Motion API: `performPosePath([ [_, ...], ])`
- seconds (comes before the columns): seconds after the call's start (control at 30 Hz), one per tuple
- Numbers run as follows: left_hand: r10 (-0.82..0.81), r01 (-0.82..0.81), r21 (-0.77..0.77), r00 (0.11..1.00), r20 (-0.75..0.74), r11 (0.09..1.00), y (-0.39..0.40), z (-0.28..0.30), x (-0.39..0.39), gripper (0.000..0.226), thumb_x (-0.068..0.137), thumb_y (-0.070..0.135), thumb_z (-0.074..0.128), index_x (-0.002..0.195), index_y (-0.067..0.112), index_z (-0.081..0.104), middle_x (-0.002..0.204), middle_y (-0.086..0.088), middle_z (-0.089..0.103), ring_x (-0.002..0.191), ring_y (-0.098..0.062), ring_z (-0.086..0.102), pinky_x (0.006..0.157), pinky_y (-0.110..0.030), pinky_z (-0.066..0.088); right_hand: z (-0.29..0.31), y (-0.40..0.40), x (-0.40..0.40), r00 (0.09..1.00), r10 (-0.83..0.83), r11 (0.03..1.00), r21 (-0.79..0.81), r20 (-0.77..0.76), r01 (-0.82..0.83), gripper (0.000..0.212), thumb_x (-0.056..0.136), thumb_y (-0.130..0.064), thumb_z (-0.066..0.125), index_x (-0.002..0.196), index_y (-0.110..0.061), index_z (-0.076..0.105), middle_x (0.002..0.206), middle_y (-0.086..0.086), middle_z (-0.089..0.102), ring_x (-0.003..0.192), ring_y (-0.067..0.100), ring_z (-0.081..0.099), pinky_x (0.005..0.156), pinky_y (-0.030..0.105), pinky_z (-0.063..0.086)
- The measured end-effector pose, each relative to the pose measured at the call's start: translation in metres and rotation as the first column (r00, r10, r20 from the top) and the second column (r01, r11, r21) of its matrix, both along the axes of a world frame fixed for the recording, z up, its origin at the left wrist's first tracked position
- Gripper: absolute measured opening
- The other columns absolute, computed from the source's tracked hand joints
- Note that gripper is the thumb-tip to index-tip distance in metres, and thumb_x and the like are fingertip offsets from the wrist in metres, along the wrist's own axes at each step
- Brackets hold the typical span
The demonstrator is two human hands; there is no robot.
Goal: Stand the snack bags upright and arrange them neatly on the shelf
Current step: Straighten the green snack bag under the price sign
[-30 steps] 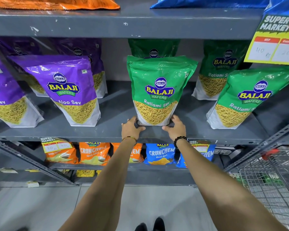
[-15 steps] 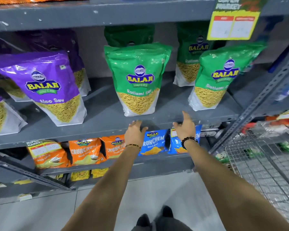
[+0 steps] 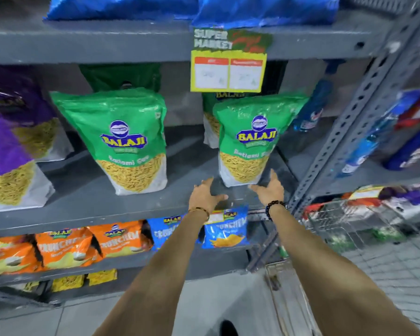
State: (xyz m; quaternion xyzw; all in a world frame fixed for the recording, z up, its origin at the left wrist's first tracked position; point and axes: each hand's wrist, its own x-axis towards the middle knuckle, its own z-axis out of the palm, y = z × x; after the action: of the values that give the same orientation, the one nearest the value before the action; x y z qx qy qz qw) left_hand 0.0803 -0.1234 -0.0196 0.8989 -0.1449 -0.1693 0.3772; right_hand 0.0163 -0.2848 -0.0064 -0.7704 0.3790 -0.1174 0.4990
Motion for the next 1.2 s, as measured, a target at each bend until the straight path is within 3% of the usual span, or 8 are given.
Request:
performPosePath([
  [0.1, 0.06, -0.06, -0.031, 0.998, -0.002, 0.998, -0.024, -0.001, 0.0, 0.077, 0.072, 0.033, 0.075, 0.138, 0.014, 0.039, 0.138, -0.015, 0.05, 0.128, -0.037, 0.043, 0.103, -0.043, 0.039, -0.008, -0.017, 0.01, 0.99, 0.14, 0.99, 0.002, 0.008, -0.14, 0.064, 0.076, -0.017, 0.073, 0.132, -0.011, 0.044, 0.108, 0.002, 0.054, 0.105, 0.014, 0.05, 0.083, 0.025, 0.038],
  [0.2, 0.147, -0.147, -0.095, 0.989, -0.004, 0.985, -0.03, -0.004, 0.0, 0.072, 0.07, 0.031, 0.076, 0.133, 0.018, 0.044, 0.13, -0.013, 0.058, 0.121, -0.038, 0.049, 0.098, -0.046, 0.046, -0.013, -0.02, 0.017, 0.987, 0.154, 0.986, -0.069, 0.046, -0.151, 0.042, 0.068, -0.018, 0.078, 0.101, -0.012, 0.054, 0.098, 0.004, 0.067, 0.097, 0.019, 0.061, 0.069, 0.021, 0.04],
  [0.33, 0.215, -0.214, -0.077, 0.976, 0.009, 0.974, -0.027, -0.004, 0.005, 0.06, 0.076, 0.028, 0.072, 0.13, 0.016, 0.049, 0.13, -0.014, 0.059, 0.122, -0.036, 0.051, 0.104, -0.046, 0.043, -0.011, -0.016, 0.024, 0.976, 0.202, 0.977, -0.087, 0.08, -0.195, 0.06, 0.066, -0.019, 0.08, 0.12, -0.008, 0.055, 0.115, 0.01, 0.069, 0.107, 0.024, 0.063, 0.079, 0.022, 0.041],
  [0.67, 0.248, -0.249, -0.049, 0.969, -0.015, 0.967, -0.038, -0.007, 0.01, 0.051, 0.078, 0.036, 0.067, 0.121, 0.013, 0.051, 0.127, -0.014, 0.06, 0.117, -0.035, 0.056, 0.109, -0.052, 0.035, -0.015, -0.015, 0.02, 0.98, 0.193, 0.965, -0.19, 0.05, -0.18, 0.057, 0.069, -0.027, 0.077, 0.117, -0.005, 0.054, 0.112, 0.014, 0.069, 0.103, 0.031, 0.064, 0.075, 0.028, 0.046],
  [0.87, 0.3, -0.298, -0.108, 0.954, 0.002, 0.948, -0.04, -0.001, 0.006, 0.052, 0.076, 0.031, 0.071, 0.122, 0.013, 0.053, 0.123, -0.013, 0.065, 0.113, -0.034, 0.059, 0.108, -0.051, 0.037, -0.016, -0.024, 0.022, 0.968, 0.243, 0.965, -0.113, 0.062, -0.236, 0.082, 0.068, -0.021, 0.078, 0.139, -0.011, 0.037, 0.132, 0.012, 0.059, 0.121, 0.029, 0.054, 0.096, 0.034, 0.045],
  [1.2, 0.349, -0.349, -0.152, 0.937, -0.026, 0.925, -0.042, 0.005, 0.004, 0.051, 0.08, 0.024, 0.069, 0.126, 0.01, 0.051, 0.12, -0.014, 0.067, 0.113, -0.032, 0.061, 0.107, -0.051, 0.04, -0.024, -0.025, 0.026, 0.963, 0.252, 0.965, -0.102, 0.09, -0.243, 0.075, 0.07, -0.019, 0.076, 0.136, -0.015, 0.042, 0.124, 0.01, 0.065, 0.116, 0.027, 0.059, 0.095, 0.035, 0.048],
])
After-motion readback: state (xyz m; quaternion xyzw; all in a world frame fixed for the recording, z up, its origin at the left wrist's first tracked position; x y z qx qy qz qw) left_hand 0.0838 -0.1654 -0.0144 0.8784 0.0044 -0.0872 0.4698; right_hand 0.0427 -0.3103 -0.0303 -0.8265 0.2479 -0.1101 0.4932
